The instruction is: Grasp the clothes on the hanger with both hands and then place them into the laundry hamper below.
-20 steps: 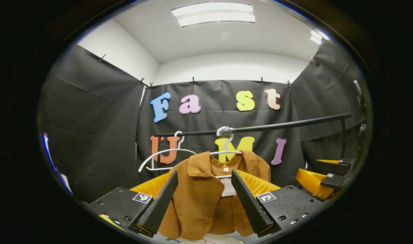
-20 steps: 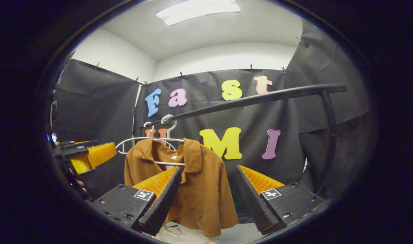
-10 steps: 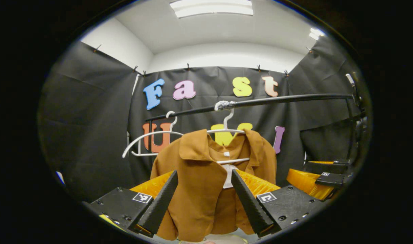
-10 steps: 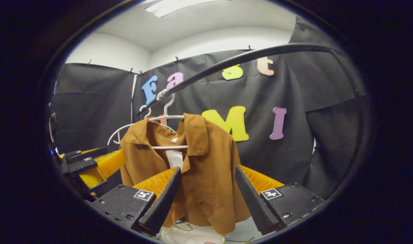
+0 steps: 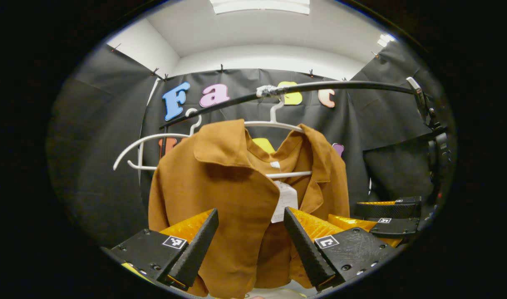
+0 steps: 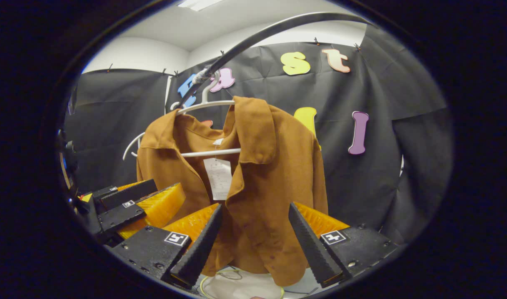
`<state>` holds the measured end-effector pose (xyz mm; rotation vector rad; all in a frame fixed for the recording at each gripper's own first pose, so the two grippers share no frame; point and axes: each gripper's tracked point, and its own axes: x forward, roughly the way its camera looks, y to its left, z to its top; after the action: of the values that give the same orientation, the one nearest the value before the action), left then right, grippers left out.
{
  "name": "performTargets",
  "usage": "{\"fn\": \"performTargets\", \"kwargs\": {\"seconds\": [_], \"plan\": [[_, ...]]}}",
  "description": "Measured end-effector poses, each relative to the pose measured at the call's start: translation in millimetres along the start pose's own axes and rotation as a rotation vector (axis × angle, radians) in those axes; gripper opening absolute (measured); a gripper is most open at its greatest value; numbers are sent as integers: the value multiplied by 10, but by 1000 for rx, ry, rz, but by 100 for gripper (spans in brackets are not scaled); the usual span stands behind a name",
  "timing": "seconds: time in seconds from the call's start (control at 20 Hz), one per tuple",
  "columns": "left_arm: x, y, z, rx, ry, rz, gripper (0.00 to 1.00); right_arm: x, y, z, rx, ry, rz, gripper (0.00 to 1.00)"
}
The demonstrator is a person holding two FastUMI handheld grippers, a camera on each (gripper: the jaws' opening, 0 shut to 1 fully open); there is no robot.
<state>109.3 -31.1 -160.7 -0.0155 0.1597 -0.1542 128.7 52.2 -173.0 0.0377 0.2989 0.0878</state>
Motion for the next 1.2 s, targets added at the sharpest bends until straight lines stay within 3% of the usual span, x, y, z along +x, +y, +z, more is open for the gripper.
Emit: {"fn": "performTargets", "kwargs": {"seconds": [0.1,0.35,0.4,0.5,0.75,0.85,0.95,1.0,1.1,1.2], "plan": [[114,-30,7,7,3,-14,96,64,1,-60,-2,11,-1,100],[428,18,141,-7,-4,-1,100,248,64,-45,8,-7,24,98],[477,17,162,-21,0,-9,96,288,59,-59,-5,0,21,94],[523,83,187,-42,7,10,100,324,95,-31,-17,-5,27,98],[614,395,248,-61,6,107,96,453,168,-58,3,3,56,98],[585,455,221,-76,16,117,98,490,286,-24,27,6,90,95],[562,508,228,-80,14,120,98,451,439,90,66,-13,127,98],[544,559,244,-82,10,133,94,492,436,160,61,-29,108,98],[565,622,254,-105,14,146,97,619,342,241,56,-45,48,94],[584,652,247,-126,32,148,97,714,307,251,75,-27,8,98]]}}
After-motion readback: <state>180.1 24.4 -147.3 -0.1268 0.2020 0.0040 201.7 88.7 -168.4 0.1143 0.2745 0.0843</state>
